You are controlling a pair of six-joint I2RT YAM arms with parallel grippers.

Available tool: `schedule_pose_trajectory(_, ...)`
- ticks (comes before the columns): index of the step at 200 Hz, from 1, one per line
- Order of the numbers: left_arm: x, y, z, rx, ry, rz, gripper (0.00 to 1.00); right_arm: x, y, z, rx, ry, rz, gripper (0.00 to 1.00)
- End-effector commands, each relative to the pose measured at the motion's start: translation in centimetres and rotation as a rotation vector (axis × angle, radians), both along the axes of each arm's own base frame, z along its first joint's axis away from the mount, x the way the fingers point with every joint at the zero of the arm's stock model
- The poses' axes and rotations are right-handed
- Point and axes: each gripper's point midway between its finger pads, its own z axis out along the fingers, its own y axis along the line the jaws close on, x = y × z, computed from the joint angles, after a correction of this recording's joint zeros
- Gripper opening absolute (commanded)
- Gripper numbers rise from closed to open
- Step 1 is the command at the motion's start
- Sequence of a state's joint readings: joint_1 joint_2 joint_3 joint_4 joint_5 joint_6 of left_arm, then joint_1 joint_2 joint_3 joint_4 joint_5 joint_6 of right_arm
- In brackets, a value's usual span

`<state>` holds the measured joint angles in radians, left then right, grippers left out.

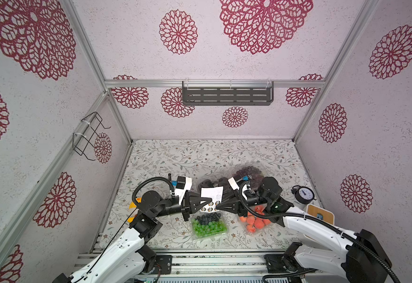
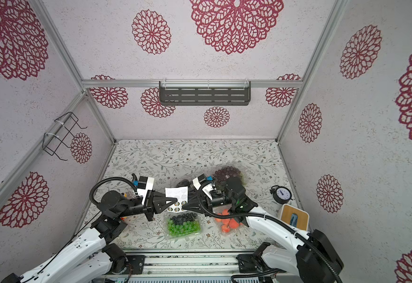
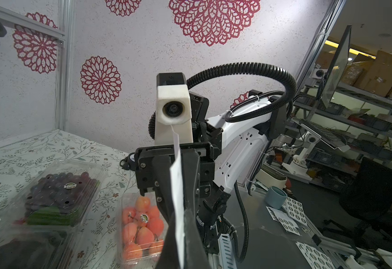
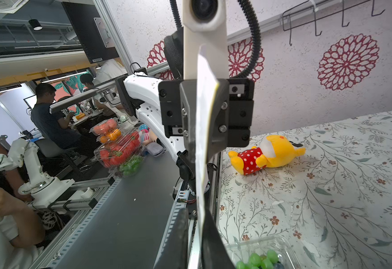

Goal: Label fruit boxes
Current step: Adjust the label sticker.

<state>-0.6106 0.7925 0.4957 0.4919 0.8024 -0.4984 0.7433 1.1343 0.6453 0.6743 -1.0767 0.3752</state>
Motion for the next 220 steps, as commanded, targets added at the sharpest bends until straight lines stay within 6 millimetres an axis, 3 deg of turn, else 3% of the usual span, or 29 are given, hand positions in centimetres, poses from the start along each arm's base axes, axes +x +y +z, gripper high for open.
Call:
schedule_pose_trajectory(1, -0.4, 0.2, 0.1, -0.016, -0.014, -0.003, 0.00, -0.6, -0.4, 2.8, 0.070, -0.096, -0.004, 0.10)
schedule_pose_trajectory(36, -0.5, 0.1, 0.1, -0.012, -0.012, -0.017, 0.00, -0.4, 0.0, 2.8, 0.069, -0.078, 0.021, 0.10)
schedule_pose_trajectory(94, -0.2, 0.1, -0.2, -0.006, 0.006, -0.002, 0.00, 0.0, 0.1, 2.7, 0.084, -0.083, -0.004, 0.00)
schedule_pose_trajectory(108, -0.3, -0.1, -0.6, 0.017, 0.007, -0.016, 0.35, 0.0, 0.1, 2.6, 0.084, -0.086, 0.003, 0.00)
schedule_pose_trajectory(125, -0.2, -0.1, -1.0, 0.027, 0.002, -0.016, 0.45, 0.2, 0.1, 2.4, 0.066, -0.085, -0.006, 0.00)
schedule_pose_trajectory(133, -0.2, -0.1, -1.1, 0.030, -0.003, -0.013, 0.43, 0.1, 0.0, 2.2, 0.055, -0.088, 0.001, 0.00)
schedule_pose_trajectory(170, -0.9, -0.1, -1.2, 0.034, -0.013, -0.048, 0.08, -0.1, 0.0, 2.2, 0.029, -0.083, 0.017, 0.00)
schedule_pose_trajectory(220, -0.9, 0.4, -1.8, 0.054, -0.004, -0.018, 0.13, 0.5, 0.2, 2.4, 0.024, -0.081, -0.005, 0.00)
